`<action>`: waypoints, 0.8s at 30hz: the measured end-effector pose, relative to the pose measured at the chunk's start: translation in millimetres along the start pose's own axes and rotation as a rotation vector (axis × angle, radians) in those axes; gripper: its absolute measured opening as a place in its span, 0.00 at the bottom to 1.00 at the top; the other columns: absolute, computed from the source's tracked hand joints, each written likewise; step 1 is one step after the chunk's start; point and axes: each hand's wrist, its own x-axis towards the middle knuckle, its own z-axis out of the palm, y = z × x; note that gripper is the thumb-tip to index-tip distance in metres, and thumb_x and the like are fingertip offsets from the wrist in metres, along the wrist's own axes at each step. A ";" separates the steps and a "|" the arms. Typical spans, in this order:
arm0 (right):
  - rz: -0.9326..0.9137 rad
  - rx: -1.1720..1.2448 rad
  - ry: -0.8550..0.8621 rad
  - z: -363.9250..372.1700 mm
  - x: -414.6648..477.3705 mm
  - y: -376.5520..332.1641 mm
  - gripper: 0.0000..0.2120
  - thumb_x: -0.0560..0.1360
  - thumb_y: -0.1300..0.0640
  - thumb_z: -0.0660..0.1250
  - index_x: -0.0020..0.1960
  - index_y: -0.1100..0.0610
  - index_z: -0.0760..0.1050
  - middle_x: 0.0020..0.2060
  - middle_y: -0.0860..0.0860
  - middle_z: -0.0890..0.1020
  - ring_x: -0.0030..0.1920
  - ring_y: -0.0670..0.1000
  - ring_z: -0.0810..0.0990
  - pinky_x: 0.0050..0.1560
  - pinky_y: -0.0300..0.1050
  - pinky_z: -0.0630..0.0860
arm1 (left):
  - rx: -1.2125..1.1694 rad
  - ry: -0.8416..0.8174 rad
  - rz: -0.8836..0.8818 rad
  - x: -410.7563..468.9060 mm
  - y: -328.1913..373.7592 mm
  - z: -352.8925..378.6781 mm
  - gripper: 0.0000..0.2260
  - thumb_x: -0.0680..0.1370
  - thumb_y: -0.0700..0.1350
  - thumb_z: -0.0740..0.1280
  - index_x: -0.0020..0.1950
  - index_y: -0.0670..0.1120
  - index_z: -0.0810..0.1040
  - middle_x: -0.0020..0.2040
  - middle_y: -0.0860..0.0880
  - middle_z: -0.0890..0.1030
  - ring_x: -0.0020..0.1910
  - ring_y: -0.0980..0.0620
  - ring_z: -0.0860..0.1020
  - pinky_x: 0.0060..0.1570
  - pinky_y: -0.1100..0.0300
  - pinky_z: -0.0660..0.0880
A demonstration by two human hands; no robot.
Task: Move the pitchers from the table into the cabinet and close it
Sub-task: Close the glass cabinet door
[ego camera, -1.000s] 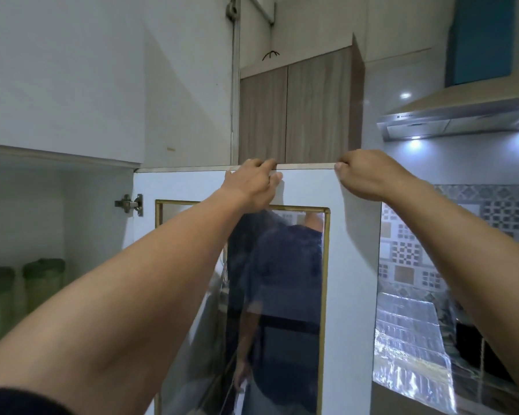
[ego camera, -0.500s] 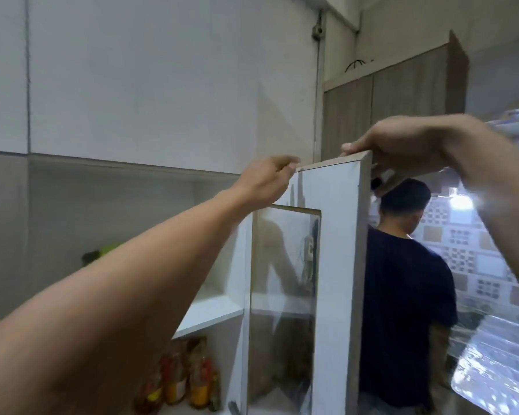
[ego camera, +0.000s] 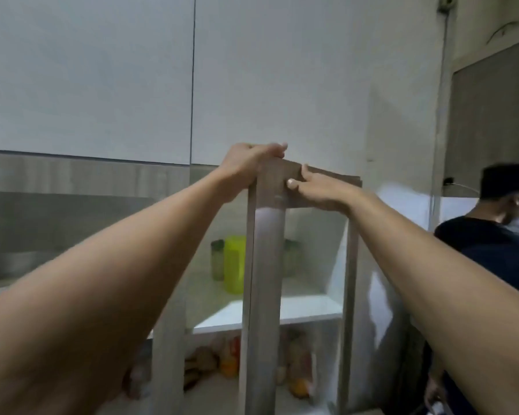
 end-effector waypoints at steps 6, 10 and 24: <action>-0.032 -0.055 0.007 62.0 58.4 2.7 0.42 0.81 0.37 0.56 0.80 0.44 0.30 0.81 0.62 0.42 0.81 0.64 0.46 0.78 0.64 0.50 | 0.607 0.362 0.193 16.8 -52.2 -37.5 0.14 0.71 0.48 0.74 0.56 0.50 0.84 0.52 0.52 0.84 0.53 0.52 0.80 0.51 0.61 0.75; -0.019 -0.166 0.035 84.7 90.2 23.4 0.40 0.81 0.37 0.55 0.79 0.41 0.29 0.82 0.59 0.40 0.81 0.63 0.42 0.75 0.74 0.48 | 1.088 0.508 0.367 36.0 -96.5 -45.8 0.15 0.76 0.46 0.69 0.62 0.52 0.81 0.66 0.48 0.78 0.64 0.42 0.73 0.59 0.52 0.72; -0.146 -0.227 0.045 124.3 187.5 105.3 0.39 0.81 0.39 0.57 0.81 0.42 0.34 0.80 0.58 0.34 0.81 0.62 0.38 0.74 0.74 0.43 | 1.322 0.404 -0.028 93.9 -212.6 2.1 0.25 0.81 0.51 0.57 0.77 0.44 0.62 0.80 0.42 0.57 0.79 0.42 0.54 0.73 0.42 0.60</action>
